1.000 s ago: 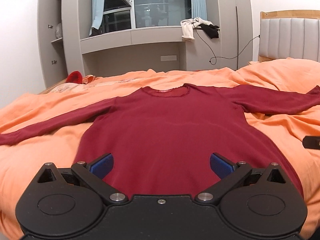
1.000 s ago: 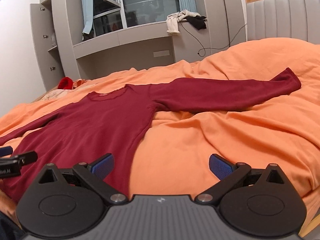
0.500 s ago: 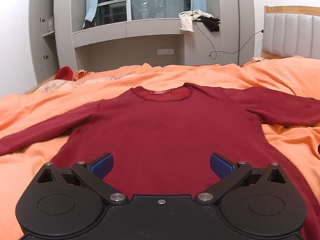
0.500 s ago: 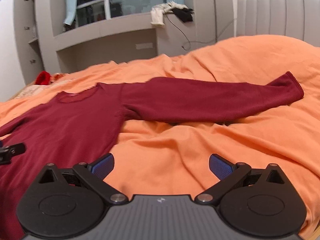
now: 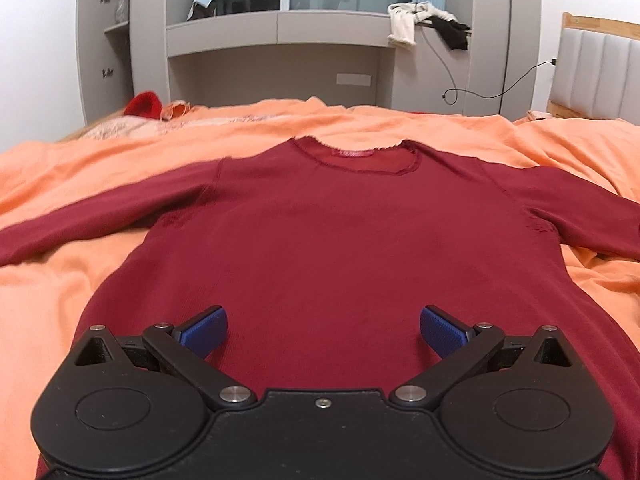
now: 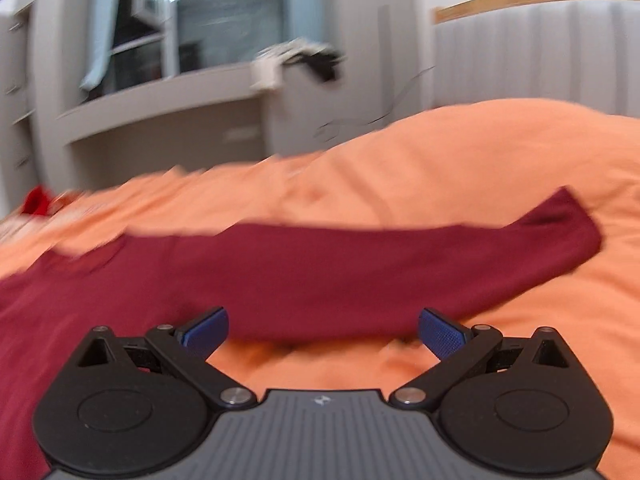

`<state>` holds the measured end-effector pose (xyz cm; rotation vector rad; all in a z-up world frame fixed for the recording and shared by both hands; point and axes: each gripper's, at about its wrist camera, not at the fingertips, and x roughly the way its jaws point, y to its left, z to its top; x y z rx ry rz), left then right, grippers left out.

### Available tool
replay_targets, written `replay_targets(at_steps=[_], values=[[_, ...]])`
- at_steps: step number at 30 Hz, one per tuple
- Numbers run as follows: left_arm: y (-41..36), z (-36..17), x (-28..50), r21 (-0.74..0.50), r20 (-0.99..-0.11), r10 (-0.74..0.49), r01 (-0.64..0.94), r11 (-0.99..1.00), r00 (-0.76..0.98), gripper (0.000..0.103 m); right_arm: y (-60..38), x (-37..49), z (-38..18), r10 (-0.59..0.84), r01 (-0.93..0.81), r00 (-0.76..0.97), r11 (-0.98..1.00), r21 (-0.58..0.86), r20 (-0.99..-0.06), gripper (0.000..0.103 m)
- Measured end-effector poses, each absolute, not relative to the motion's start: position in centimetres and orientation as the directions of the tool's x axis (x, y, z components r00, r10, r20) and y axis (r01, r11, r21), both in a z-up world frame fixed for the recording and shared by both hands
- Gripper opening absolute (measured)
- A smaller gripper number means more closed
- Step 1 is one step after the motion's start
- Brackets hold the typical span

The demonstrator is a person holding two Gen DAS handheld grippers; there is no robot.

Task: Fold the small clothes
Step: 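Move the open right gripper to the cuff of the nearest sleeve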

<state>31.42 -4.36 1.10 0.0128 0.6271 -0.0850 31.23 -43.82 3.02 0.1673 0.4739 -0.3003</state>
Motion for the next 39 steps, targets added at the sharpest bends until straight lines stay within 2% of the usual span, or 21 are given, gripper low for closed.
replay_targets(at_steps=[3,11,15,22,28,29,34,39], values=[[-4.2,0.9,31.6,-0.025,-0.595,-0.077,0.078,0.997,0.800,0.102,-45.9,32.1,2.7,-0.331,0.417,0.823,0.904,0.097,-0.462,0.103],[-4.6,0.6,31.8,-0.001,-0.600,-0.071,0.088,0.996,0.797,0.102,-50.7,31.5,0.1,-0.447,0.542,0.804,0.822,0.173,-0.393,0.103],[-4.5,0.6,31.5,-0.006,-0.593,-0.072,0.085,0.996,0.802,0.102,-53.0,30.9,-0.5,-0.428,0.523,0.826,0.824,0.218,-0.366,0.103],[-4.5,0.4,31.3,-0.002,-0.593,-0.069,0.085,0.996,0.802,0.102,-56.6,30.8,-0.4,-0.347,0.495,0.836,0.811,0.312,-0.424,0.103],[-4.2,0.2,31.2,0.001,-0.594,-0.069,0.086,0.996,0.801,0.102,-57.3,30.8,-0.3,-0.399,0.537,0.827,0.770,0.345,-0.396,0.102],[-4.1,0.3,31.2,-0.004,-0.594,-0.069,0.083,0.997,0.801,0.102,-57.4,30.9,-0.2,-0.417,0.552,0.819,0.760,0.343,-0.393,0.101],[-3.5,0.4,31.2,-0.028,-0.593,-0.072,0.068,0.997,0.802,0.102,-57.6,31.7,-0.5,-0.534,0.660,0.745,0.679,0.321,-0.400,0.081],[-2.6,0.9,31.4,-0.049,-0.575,-0.058,0.036,0.998,0.816,0.102,-57.4,32.7,-0.5,-0.611,0.723,0.686,0.638,0.267,-0.395,0.079]])
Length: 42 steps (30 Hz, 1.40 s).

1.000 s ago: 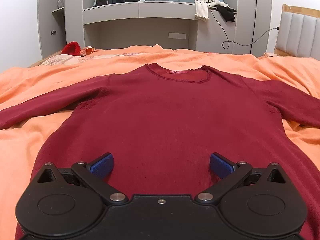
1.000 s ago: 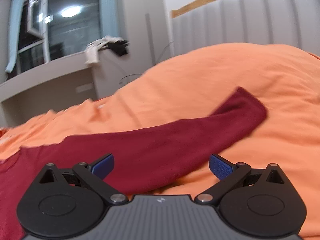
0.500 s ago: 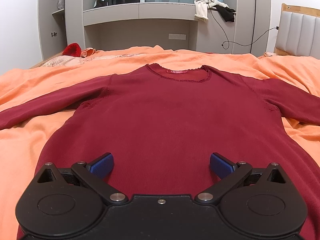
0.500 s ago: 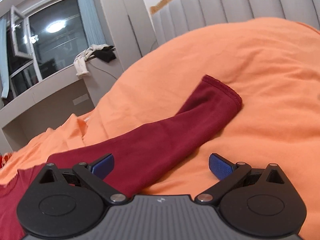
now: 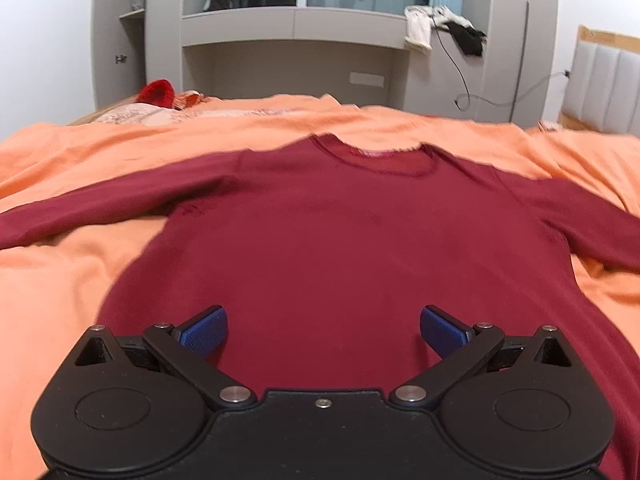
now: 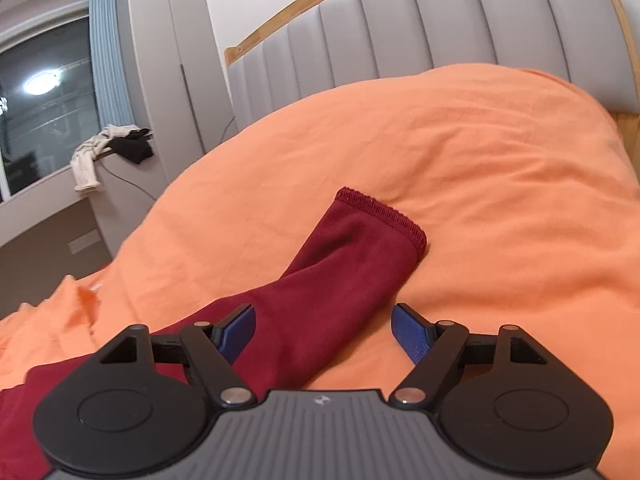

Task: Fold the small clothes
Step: 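Move the open right gripper to the cuff of the nearest sleeve, then close the right gripper on the sleeve cuff and lift it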

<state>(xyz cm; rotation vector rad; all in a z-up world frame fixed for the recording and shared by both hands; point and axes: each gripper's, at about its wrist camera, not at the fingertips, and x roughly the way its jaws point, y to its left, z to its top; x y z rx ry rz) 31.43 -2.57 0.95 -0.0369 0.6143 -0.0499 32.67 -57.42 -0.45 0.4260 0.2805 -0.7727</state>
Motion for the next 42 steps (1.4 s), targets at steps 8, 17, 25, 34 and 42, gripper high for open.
replay_targets(at_steps=[8,17,25,34,42], values=[[-0.5,2.4,32.4,-0.053,-0.519,0.015,-0.050,0.997,0.855,0.102,-59.3,32.7,-0.6,-0.621,0.738,0.673,0.591,0.324,-0.402,0.009],[1.4,4.2,32.8,-0.064,-0.453,0.073,-0.114,0.991,0.888,0.102,-51.9,34.2,5.3,-0.514,0.540,0.837,0.832,0.127,-0.189,0.008],[4.2,4.8,33.5,-0.079,-0.476,0.178,-0.243,0.967,0.861,0.102,-36.5,36.9,10.0,-0.140,0.138,0.990,0.972,-0.190,0.003,0.007],[8.7,5.6,33.4,-0.161,-0.511,0.250,-0.377,0.912,0.823,0.102,-20.5,37.5,7.0,0.212,-0.212,0.976,0.851,-0.480,-0.055,0.007],[11.0,5.8,33.3,-0.219,-0.521,0.250,-0.411,0.885,0.816,0.102,-14.8,35.4,1.1,0.359,-0.467,0.882,0.592,-0.657,-0.304,0.008]])
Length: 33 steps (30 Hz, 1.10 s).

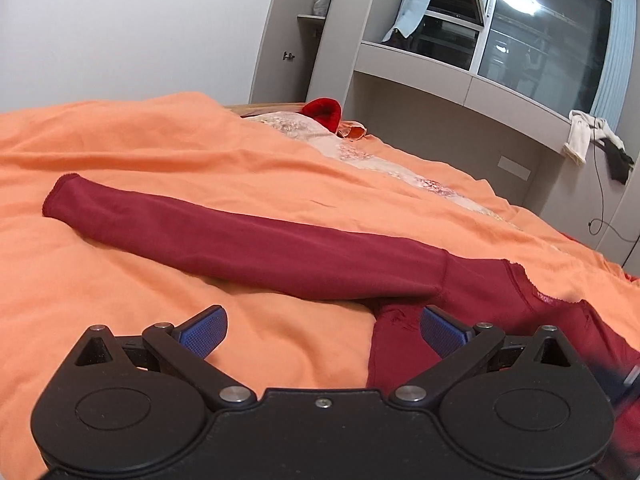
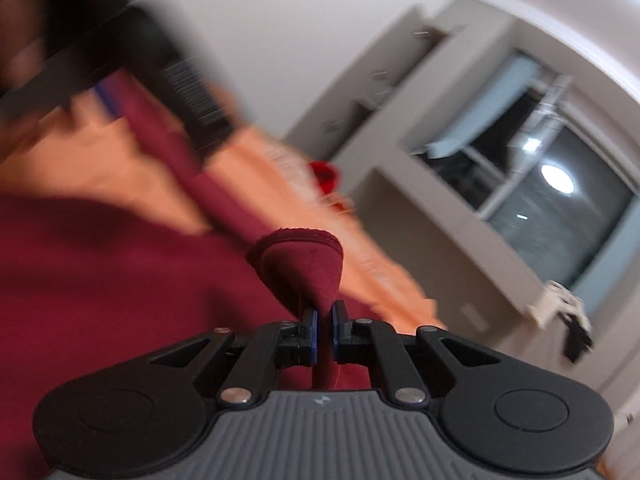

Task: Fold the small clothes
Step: 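Close the right gripper on the sleeve cuff and lift it, then lay the held sleeve across the shirt body and open the right gripper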

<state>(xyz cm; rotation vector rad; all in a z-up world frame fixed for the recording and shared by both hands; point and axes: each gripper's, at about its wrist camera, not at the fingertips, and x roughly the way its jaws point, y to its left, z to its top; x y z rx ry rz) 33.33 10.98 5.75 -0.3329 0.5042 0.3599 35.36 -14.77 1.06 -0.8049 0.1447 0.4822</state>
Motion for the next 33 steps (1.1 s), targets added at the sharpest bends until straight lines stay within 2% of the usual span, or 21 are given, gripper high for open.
replay_targets(at_steps=[2,5,7,9,11,13,16,20,23,24,25,27,33], values=[[11.1,5.7,33.3,-0.237,-0.520,0.236,-0.405,0.883,0.821,0.102,-14.2,34.6,-0.3,0.372,-0.509,0.859,0.543,-0.668,-0.352,0.008],[11.1,5.5,33.5,-0.264,-0.521,0.201,-0.380,0.886,0.829,0.102,-14.7,33.4,-0.9,0.402,-0.565,0.822,0.495,-0.660,-0.402,0.019],[10.8,5.3,33.7,-0.272,-0.522,0.167,-0.349,0.897,0.836,0.102,-15.5,32.6,-0.5,0.427,-0.603,0.795,0.482,-0.635,-0.431,0.040],[10.2,5.1,33.9,-0.271,-0.520,0.137,-0.315,0.910,0.843,0.102,-16.7,31.9,0.1,0.437,-0.620,0.783,0.501,-0.603,-0.442,0.053],[9.4,4.8,34.2,-0.267,-0.518,0.102,-0.274,0.924,0.849,0.102,-18.3,31.4,0.9,0.436,-0.622,0.783,0.547,-0.560,-0.443,0.062],[8.3,4.4,34.8,-0.253,-0.518,0.061,-0.220,0.942,0.853,0.102,-20.8,31.0,1.6,0.415,-0.598,0.800,0.612,-0.517,-0.433,0.076],[6.3,3.4,35.8,-0.185,-0.548,0.049,-0.178,0.966,0.835,0.102,-24.6,31.4,2.3,0.324,-0.500,0.858,0.706,-0.502,-0.400,0.084],[4.3,1.8,36.8,-0.036,-0.641,0.137,-0.207,0.978,0.755,0.102,-30.3,33.5,2.3,0.100,-0.293,0.916,0.828,-0.477,-0.389,0.084],[4.3,1.6,36.7,-0.034,-0.648,0.138,-0.209,0.977,0.749,0.102,-33.5,35.6,1.5,-0.043,-0.173,0.910,0.865,-0.471,-0.413,0.078],[4.4,1.7,36.7,-0.040,-0.648,0.135,-0.211,0.977,0.749,0.102,-34.2,36.4,1.1,-0.069,-0.162,0.901,0.861,-0.482,-0.428,0.069],[4.5,1.7,36.6,-0.043,-0.648,0.134,-0.211,0.976,0.750,0.102,-34.7,37.0,0.6,-0.097,-0.158,0.891,0.849,-0.505,-0.443,0.056],[4.5,1.6,36.5,-0.041,-0.647,0.135,-0.211,0.977,0.751,0.102,-35.2,37.9,-0.5,-0.140,-0.152,0.881,0.821,-0.550,-0.453,0.045],[4.6,1.6,36.3,-0.047,-0.637,0.124,-0.199,0.979,0.761,0.102,-34.2,38.1,-3.1,-0.131,-0.209,0.894,0.724,-0.657,-0.428,0.043]])
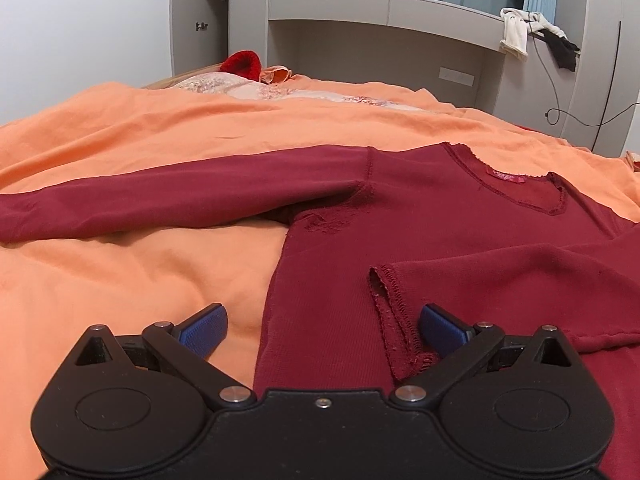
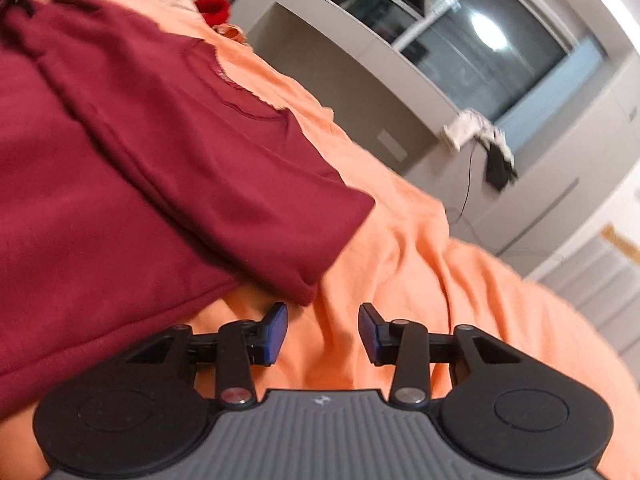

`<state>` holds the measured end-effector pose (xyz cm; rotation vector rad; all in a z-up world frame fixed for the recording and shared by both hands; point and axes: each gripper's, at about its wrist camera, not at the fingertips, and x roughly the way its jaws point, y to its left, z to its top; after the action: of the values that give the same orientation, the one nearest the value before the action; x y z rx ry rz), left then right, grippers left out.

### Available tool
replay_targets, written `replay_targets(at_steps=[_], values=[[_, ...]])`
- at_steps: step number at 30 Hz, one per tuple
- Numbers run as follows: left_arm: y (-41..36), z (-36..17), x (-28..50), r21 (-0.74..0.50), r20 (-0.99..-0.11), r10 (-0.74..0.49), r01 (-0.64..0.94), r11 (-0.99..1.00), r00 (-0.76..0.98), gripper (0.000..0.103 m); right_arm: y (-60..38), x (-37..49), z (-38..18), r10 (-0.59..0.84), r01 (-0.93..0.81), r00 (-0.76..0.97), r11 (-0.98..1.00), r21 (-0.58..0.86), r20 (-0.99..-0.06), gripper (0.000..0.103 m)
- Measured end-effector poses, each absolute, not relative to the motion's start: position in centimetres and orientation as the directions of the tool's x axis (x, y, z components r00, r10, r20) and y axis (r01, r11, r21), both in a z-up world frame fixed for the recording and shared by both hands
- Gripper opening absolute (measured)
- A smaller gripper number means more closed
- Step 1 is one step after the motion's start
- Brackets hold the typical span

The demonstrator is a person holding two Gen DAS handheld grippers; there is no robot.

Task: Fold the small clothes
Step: 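Lay the held sleeve across the shirt body and open the right gripper, then move the open left gripper to the cuff of the other sleeve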

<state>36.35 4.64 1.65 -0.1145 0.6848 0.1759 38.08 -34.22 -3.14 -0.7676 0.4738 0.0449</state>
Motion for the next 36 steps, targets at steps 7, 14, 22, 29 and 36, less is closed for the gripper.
replay_targets(at_steps=[7,14,22,29,36], values=[[4.5,1.6,36.1,-0.053,-0.627,0.110,-0.183,0.982,0.771,0.102,-34.1,39.4,-4.0,-0.097,-0.236,0.893,0.732,-0.640,-0.440,0.006],[3.1,1.8,35.4,-0.034,-0.617,0.052,-0.093,0.995,0.786,0.102,-39.5,39.1,-0.8,-0.017,-0.077,0.843,0.985,-0.152,-0.537,0.005],[2.7,1.4,35.5,-0.004,-0.641,0.067,-0.092,0.996,0.765,0.102,-39.7,38.7,-1.5,-0.010,-0.076,0.827,0.989,-0.130,-0.562,0.008],[6.9,4.8,32.5,-0.113,-0.465,0.154,-0.231,0.966,0.872,0.102,-40.6,37.2,-0.1,0.020,-0.079,0.839,0.993,-0.085,-0.544,0.057],[17.2,5.6,29.1,-0.249,-0.431,0.411,-0.544,0.801,0.803,0.102,-40.7,34.8,2.3,0.169,-0.167,0.873,0.985,0.045,-0.457,0.103]])
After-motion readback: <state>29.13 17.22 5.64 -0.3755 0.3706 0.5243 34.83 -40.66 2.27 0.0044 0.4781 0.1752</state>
